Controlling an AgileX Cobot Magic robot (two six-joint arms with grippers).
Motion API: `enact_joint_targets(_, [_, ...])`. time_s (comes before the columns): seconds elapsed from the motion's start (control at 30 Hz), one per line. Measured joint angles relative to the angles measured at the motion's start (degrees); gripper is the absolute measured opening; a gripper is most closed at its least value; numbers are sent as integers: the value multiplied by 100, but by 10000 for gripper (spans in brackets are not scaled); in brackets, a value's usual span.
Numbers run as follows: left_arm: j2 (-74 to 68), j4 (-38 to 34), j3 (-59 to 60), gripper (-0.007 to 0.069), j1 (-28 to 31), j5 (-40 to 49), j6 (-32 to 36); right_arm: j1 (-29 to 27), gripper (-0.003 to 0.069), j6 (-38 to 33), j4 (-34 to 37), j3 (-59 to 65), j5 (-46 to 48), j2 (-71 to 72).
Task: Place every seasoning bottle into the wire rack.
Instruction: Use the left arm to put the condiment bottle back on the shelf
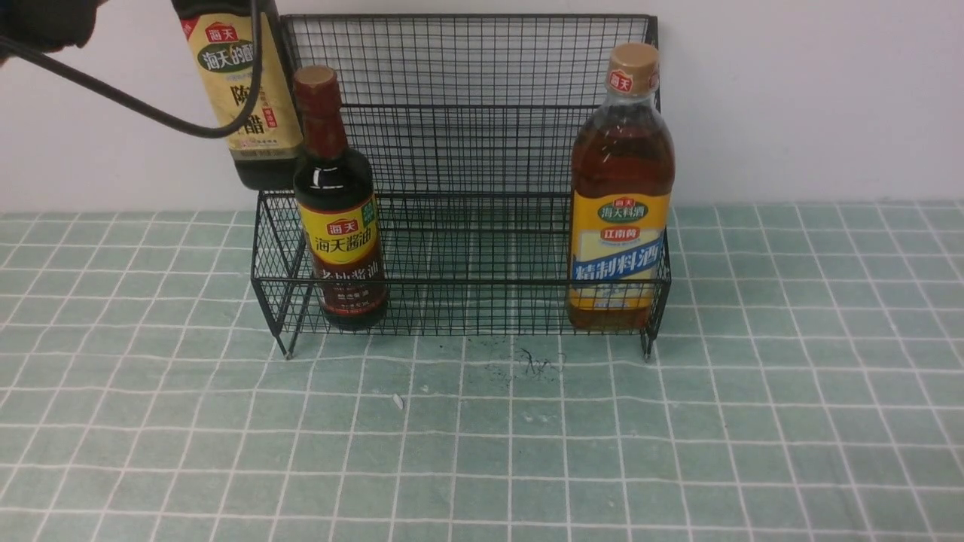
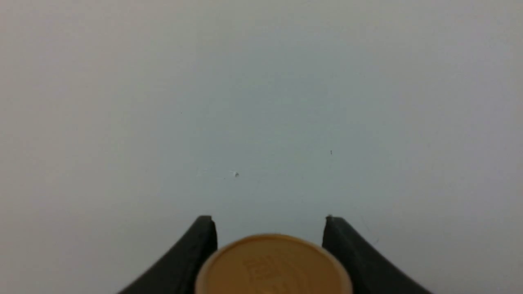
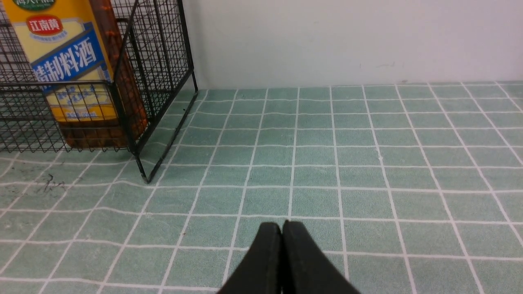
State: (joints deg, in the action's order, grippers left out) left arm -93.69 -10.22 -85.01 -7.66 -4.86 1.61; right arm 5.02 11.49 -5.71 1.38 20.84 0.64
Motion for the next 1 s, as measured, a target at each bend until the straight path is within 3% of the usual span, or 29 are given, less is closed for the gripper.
enact_joint_targets(0.37, [-31,7,0,301,-68,-264,-421,0,-15,0,0,0,0,0])
enact_joint_targets(1.0, [-567,41,0,301,-259,-317,-431,0,-15,0,0,0,0,0])
